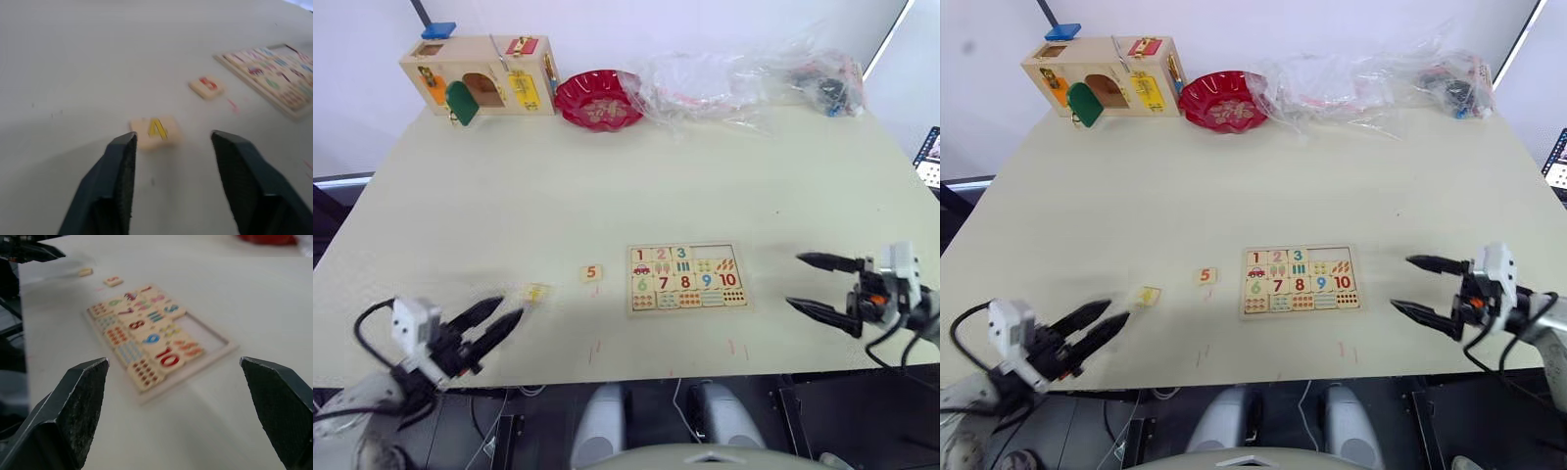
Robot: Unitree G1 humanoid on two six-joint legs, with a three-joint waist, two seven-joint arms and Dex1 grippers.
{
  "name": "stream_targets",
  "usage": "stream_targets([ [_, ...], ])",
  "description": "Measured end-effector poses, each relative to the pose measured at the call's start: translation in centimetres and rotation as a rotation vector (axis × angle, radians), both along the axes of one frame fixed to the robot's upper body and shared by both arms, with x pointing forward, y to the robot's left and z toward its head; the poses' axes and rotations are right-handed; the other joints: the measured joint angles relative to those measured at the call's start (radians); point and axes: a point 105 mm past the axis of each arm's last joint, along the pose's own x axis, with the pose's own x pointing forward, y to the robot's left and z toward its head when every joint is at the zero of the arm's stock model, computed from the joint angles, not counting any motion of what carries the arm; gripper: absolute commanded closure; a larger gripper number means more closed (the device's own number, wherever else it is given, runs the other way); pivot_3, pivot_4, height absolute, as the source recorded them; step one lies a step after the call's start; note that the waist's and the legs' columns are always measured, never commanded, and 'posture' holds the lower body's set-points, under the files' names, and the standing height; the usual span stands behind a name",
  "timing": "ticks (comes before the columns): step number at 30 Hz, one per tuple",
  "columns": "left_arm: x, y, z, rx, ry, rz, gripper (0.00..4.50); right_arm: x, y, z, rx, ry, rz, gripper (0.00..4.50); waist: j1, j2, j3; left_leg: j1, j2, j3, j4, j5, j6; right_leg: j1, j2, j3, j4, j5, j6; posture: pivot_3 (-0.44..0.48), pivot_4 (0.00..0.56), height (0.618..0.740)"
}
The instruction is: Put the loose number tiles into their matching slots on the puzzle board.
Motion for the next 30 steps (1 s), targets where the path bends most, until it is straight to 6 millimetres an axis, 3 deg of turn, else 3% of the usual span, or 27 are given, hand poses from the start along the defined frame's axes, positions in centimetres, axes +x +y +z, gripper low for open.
stream_targets([
  [2, -0.4, 0.5, 0.0, 0.011, 0.008, -0.013, 0.15, -0.5, -0.4, 0.0, 0.002, 0.013, -0.015, 0.00, 0.001, 0.000, 0.000, 0.000, 0.000, 0.000, 0.000, 0.000, 0.000, 0.000, 0.000, 0.000, 0.000, -0.001, -0.001, 0.000, 0.150, 0.740],
  [8, -0.5, 1.3, 0.1, 0.032, 0.015, -0.041, 0.15, -2.4, -1.9, 0.2, -0.037, 0.046, -0.076, 0.00, 0.000, -0.002, -0.001, 0.000, 0.000, 0.000, 0.000, 0.000, 0.000, 0.000, 0.000, 0.000, -0.001, -0.001, 0.000, 0.000, 0.150, 0.740],
  [15, 0.7, 1.0, 0.5, 0.054, 0.002, -0.081, 0.15, -2.6, -1.9, 0.5, -0.029, 0.048, -0.084, 0.00, -0.001, -0.002, -0.001, 0.000, 0.001, 0.000, 0.000, 0.000, 0.000, 0.000, 0.000, 0.000, -0.001, -0.001, 0.000, 0.000, 0.150, 0.740],
  [22, 3.2, 0.3, 3.3, 0.210, -0.002, -0.287, 0.15, -3.0, 1.6, 3.3, 0.042, -0.027, 0.106, 0.00, 0.001, -0.002, -0.001, 0.000, 0.001, 0.000, 0.000, 0.000, 0.000, 0.000, 0.001, 0.000, -0.002, -0.001, 0.000, 0.000, 0.150, 0.740],
  [30, 5.3, 0.9, 3.4, 0.296, 0.077, -0.612, 0.15, -2.6, 4.0, 3.9, 0.042, -0.076, 0.261, 0.00, 0.000, -0.003, -0.001, -0.002, 0.001, 0.000, -0.001, 0.000, 0.000, -0.001, 0.001, -0.001, -0.003, 0.001, 0.003, 0.000, 0.150, 0.740],
])
